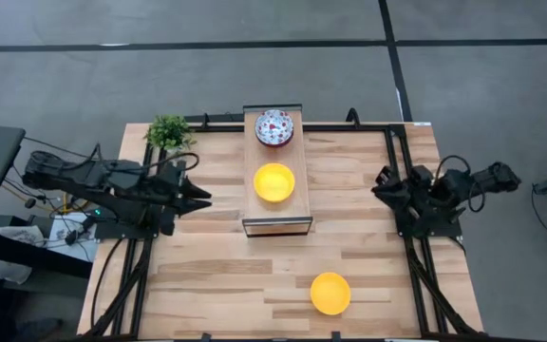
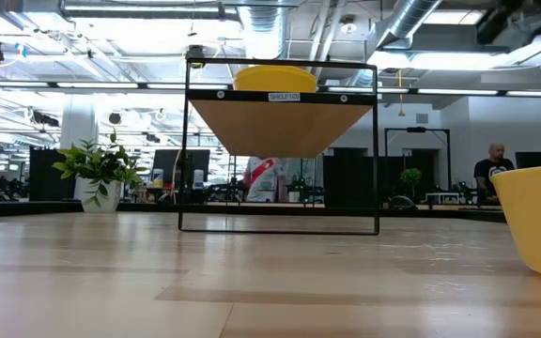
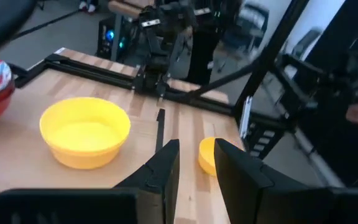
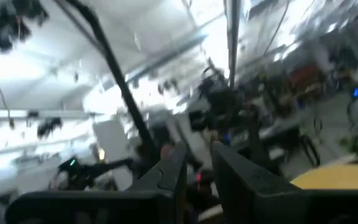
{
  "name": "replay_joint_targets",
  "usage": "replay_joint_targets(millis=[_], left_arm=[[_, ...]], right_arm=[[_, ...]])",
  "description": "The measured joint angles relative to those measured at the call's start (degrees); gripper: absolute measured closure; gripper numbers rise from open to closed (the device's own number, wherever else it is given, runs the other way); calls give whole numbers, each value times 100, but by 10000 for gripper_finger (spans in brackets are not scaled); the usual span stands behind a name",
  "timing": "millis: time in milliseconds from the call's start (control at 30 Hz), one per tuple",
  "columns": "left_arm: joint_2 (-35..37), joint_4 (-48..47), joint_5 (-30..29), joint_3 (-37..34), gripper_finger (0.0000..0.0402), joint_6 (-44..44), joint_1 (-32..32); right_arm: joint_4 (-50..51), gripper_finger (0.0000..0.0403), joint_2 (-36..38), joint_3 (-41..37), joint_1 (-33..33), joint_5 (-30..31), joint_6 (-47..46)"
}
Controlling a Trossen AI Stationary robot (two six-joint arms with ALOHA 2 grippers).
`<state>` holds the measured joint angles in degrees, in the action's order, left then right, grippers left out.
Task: Pick & Place Mini bowls
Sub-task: Stack the yellow bowl on the other yellow bowls on the shelf
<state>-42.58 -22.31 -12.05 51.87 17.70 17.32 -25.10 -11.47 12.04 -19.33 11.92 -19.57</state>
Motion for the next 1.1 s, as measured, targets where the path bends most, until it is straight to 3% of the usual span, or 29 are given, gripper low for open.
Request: replay_joint_targets(millis=[167, 433, 600, 700, 867, 1100], left_arm=[[814, 821, 6, -1238, 302, 63, 0], [1438, 1755, 276, -2632, 302, 78, 0], [1492, 2265, 271, -3197, 302, 60, 0], [1489, 2653, 271, -3498, 302, -71, -2], [1487, 3147, 271, -3848, 302, -89, -4], [1489, 3312, 299, -3929, 302, -75, -4]], right_arm=[[1005, 338, -1435, 1147, -494, 47, -277], [5079, 338, -3619, 3772, -977, 151, -2266], [6601, 338, -4674, 4845, -1166, -243, -3531], [7115, 338, -5187, 5094, -1299, -537, -4216], [7156, 338, -5853, 5047, -1534, -1087, -5074], [7142, 338, -6777, 4952, -1654, -1217, -5395]])
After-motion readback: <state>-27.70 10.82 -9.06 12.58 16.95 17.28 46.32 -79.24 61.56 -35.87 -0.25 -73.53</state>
